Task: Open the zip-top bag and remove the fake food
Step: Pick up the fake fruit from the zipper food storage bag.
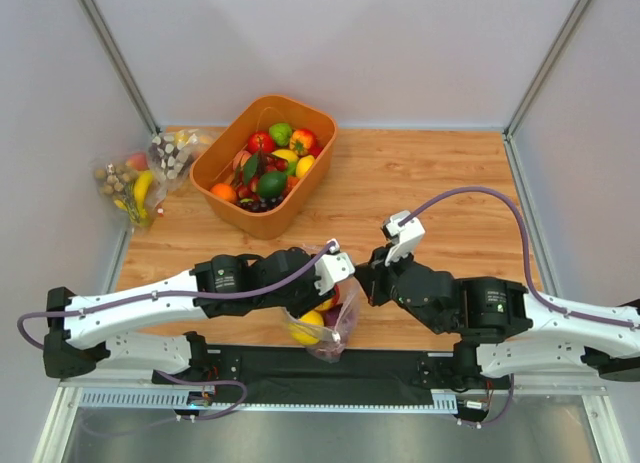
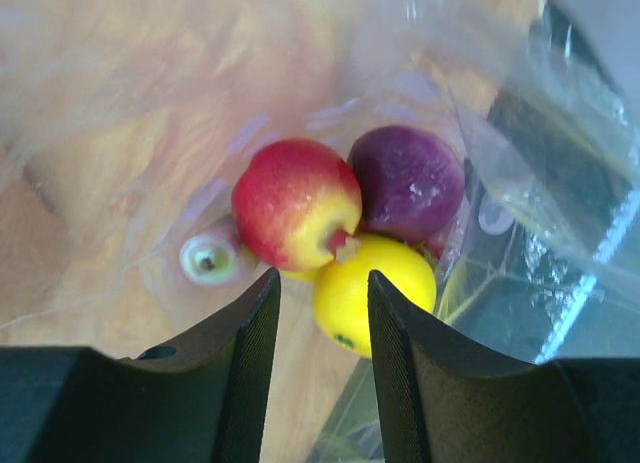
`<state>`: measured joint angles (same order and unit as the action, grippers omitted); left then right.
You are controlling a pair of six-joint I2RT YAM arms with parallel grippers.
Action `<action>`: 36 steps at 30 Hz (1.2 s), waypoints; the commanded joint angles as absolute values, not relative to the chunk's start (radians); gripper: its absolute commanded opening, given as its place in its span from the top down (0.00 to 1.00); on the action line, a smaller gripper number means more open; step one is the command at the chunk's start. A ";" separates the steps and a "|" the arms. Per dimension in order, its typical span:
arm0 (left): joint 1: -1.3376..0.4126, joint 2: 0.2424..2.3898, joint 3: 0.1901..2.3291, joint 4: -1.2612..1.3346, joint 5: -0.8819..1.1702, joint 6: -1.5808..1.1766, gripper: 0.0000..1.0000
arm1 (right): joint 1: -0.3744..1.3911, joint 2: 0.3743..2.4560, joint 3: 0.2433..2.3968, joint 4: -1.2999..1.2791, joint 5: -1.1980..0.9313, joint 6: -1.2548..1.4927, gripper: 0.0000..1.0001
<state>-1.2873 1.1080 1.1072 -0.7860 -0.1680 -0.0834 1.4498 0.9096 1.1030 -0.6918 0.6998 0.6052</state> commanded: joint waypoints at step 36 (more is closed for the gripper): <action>-1.132 1.327 0.865 -0.275 -0.166 -0.138 0.05 | 1.459 0.927 0.988 -0.565 0.540 0.667 1.00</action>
<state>-1.1576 1.2694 0.8818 -0.3500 -0.1379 -0.1066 1.4364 0.9508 0.9741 -0.7189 0.6342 0.6365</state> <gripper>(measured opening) 0.943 0.007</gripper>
